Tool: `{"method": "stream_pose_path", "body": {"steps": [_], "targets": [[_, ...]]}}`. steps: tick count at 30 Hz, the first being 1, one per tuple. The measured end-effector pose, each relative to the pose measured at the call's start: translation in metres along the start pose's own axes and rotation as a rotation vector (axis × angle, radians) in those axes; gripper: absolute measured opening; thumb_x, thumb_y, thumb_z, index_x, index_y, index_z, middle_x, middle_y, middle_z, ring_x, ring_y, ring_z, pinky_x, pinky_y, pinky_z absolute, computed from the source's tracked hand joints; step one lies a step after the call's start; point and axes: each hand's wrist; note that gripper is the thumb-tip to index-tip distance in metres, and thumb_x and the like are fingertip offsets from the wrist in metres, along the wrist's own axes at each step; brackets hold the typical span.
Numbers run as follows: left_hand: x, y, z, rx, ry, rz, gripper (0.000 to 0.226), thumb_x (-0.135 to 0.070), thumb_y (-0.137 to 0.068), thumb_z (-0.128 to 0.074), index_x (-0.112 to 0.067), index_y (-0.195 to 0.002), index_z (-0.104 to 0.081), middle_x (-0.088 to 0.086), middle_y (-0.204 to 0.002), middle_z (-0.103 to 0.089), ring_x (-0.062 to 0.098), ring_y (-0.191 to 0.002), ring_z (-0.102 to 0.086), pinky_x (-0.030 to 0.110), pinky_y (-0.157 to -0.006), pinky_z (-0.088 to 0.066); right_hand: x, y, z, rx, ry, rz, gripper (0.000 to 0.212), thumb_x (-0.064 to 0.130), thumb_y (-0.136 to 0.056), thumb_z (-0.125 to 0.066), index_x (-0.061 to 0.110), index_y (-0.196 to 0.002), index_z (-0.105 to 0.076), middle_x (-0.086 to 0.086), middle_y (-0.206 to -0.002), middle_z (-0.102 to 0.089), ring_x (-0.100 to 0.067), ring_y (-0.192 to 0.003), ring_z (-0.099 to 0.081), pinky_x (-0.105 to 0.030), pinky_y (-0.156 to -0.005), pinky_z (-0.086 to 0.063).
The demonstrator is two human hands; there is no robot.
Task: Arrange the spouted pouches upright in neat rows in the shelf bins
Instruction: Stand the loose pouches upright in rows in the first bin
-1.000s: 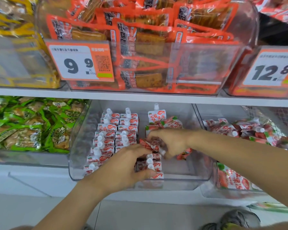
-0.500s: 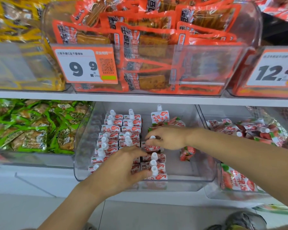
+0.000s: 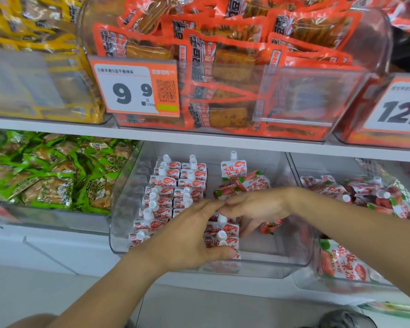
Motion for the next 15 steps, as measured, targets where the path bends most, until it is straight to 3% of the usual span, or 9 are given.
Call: {"method": "stream_pose_path", "body": {"steps": [2, 3, 4, 6, 10, 13, 15], "targets": [[0.0, -0.003, 0.002, 0.022, -0.005, 0.003, 0.09, -0.072, -0.07, -0.067, -0.038, -0.145, -0.032, -0.021, -0.141, -0.043, -0.003, -0.127, -0.042, 0.023, -0.107, -0.038, -0.001, 0.001, 0.018, -0.028, 0.06, -0.027, 0.056, 0.027, -0.101, -0.052, 0.021, -0.152, -0.03, -0.005, -0.148, -0.044, -0.017, -0.109, -0.059, -0.029, -0.092, -0.054], [0.002, -0.004, 0.003, 0.025, -0.018, 0.01, 0.088, -0.073, -0.069, -0.067, -0.037, -0.143, -0.035, -0.02, -0.139, -0.045, -0.001, -0.126, -0.044, 0.026, -0.106, -0.04, -0.002, 0.001, 0.03, -0.124, 0.191, -0.019, 0.057, 0.022, -0.099, -0.057, 0.021, -0.151, -0.033, -0.005, -0.143, -0.05, -0.015, -0.103, -0.063, -0.024, -0.084, -0.055], [0.003, -0.005, 0.003, 0.025, -0.029, 0.015, 0.086, -0.074, -0.069, -0.066, -0.037, -0.142, -0.037, -0.02, -0.137, -0.046, -0.001, -0.124, -0.045, 0.027, -0.105, -0.041, -0.004, 0.0, 0.042, -0.262, 0.39, 0.002, 0.056, 0.019, -0.095, -0.062, 0.021, -0.147, -0.04, -0.003, -0.137, -0.055, -0.013, -0.098, -0.064, -0.018, -0.077, -0.052], [0.002, -0.004, 0.003, 0.026, -0.038, 0.01, 0.083, -0.072, -0.07, -0.067, -0.038, -0.14, -0.039, -0.021, -0.135, -0.047, -0.002, -0.123, -0.045, 0.026, -0.104, -0.042, -0.009, -0.004, 0.057, -0.484, 0.795, 0.083, 0.053, 0.023, -0.085, -0.074, 0.023, -0.134, -0.054, 0.0, -0.13, -0.059, -0.015, -0.103, -0.061, -0.019, -0.08, -0.046], [0.002, -0.003, 0.004, 0.02, -0.036, -0.011, 0.077, -0.068, -0.073, -0.067, -0.039, -0.139, -0.039, -0.024, -0.132, -0.046, -0.005, -0.12, -0.044, 0.015, -0.099, -0.039, -0.014, -0.024, 0.056, -0.376, 1.188, 0.159, 0.079, 0.049, -0.059, -0.088, 0.024, -0.127, -0.057, 0.001, -0.124, -0.056, -0.02, -0.117, -0.049, -0.034, -0.098, -0.043], [0.005, -0.002, 0.002, 0.009, -0.033, -0.011, 0.079, -0.069, -0.073, -0.067, -0.04, -0.141, -0.038, -0.029, -0.128, -0.043, -0.013, -0.114, -0.041, -0.002, -0.089, -0.027, -0.013, -0.037, 0.053, -0.302, 1.319, 0.174, 0.098, 0.064, -0.045, -0.087, 0.022, -0.126, -0.051, 0.002, -0.118, -0.048, -0.02, -0.108, -0.049, -0.039, -0.093, -0.047], [0.006, -0.001, 0.001, 0.012, -0.028, -0.008, 0.08, -0.07, -0.072, -0.066, -0.04, -0.141, -0.038, -0.032, -0.124, -0.04, -0.016, -0.108, -0.038, -0.006, -0.085, -0.024, -0.017, -0.044, 0.052, -0.317, 1.425, 0.19, 0.105, 0.074, -0.04, -0.081, 0.025, -0.124, -0.042, 0.002, -0.115, -0.042, -0.02, -0.102, -0.047, -0.042, -0.086, -0.049]]}}
Point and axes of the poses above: each hand's wrist, its own y-axis away from the middle knuckle, its own z-axis out of the back of the hand, x = y × z
